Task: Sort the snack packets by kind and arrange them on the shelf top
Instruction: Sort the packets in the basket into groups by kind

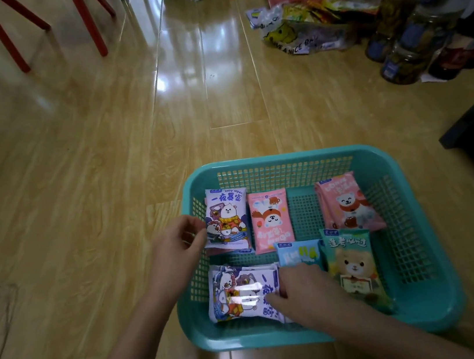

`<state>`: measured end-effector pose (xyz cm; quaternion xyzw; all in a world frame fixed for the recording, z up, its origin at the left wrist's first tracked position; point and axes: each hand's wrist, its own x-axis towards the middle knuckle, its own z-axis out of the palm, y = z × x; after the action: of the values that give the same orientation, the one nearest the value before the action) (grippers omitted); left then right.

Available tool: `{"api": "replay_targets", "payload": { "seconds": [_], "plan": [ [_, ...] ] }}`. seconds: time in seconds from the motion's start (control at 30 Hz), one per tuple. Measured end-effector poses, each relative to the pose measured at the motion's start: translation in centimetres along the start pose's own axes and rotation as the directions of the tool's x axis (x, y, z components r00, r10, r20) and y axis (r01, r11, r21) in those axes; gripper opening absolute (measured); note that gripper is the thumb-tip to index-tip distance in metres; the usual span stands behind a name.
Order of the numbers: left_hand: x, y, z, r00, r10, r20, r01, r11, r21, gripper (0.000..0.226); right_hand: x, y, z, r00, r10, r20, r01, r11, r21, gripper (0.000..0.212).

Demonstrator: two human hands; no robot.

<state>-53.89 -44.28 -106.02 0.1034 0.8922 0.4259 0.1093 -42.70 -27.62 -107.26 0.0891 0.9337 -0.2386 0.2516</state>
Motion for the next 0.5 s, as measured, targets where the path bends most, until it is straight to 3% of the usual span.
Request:
{"api": "replay_targets", "payload": {
  "seconds": [0.07,0.13,0.27,0.37,0.5],
  "plan": [
    [0.2,0.6,1.0,0.999,0.039,0.035,-0.04,0.999,0.028,0.006,0.5,0.1,-1.0,1.0,-0.005,0.003,0.005,1.0,0.01,0.04],
    [0.8,0.8,2.2,0.996,0.071,0.05,-0.076,0.992,0.099,0.001,1.4,0.7,-2.0,0.997,0.037,-0.073,-0.024,0.985,0.169,0.031],
    [3.1,0.6,4.5,0.998,0.003,0.063,-0.026,0.931,0.365,0.047,5.7,3.1,-3.7,0.937,0.185,-0.295,-0.082,0.941,0.33,0.019],
    [4.7,0.5,5.8,0.992,-0.091,0.087,0.038,0.874,0.484,0.073,8.7,3.6,-4.1,0.929,0.249,-0.275,-0.177,0.949,0.262,0.046],
    [5.6,0.3,6.7,0.989,-0.131,0.073,0.067,0.823,0.564,0.077,10.9,3.2,-2.9,0.931,0.314,-0.185,-0.271,0.936,0.223,0.086]
  ]
}}
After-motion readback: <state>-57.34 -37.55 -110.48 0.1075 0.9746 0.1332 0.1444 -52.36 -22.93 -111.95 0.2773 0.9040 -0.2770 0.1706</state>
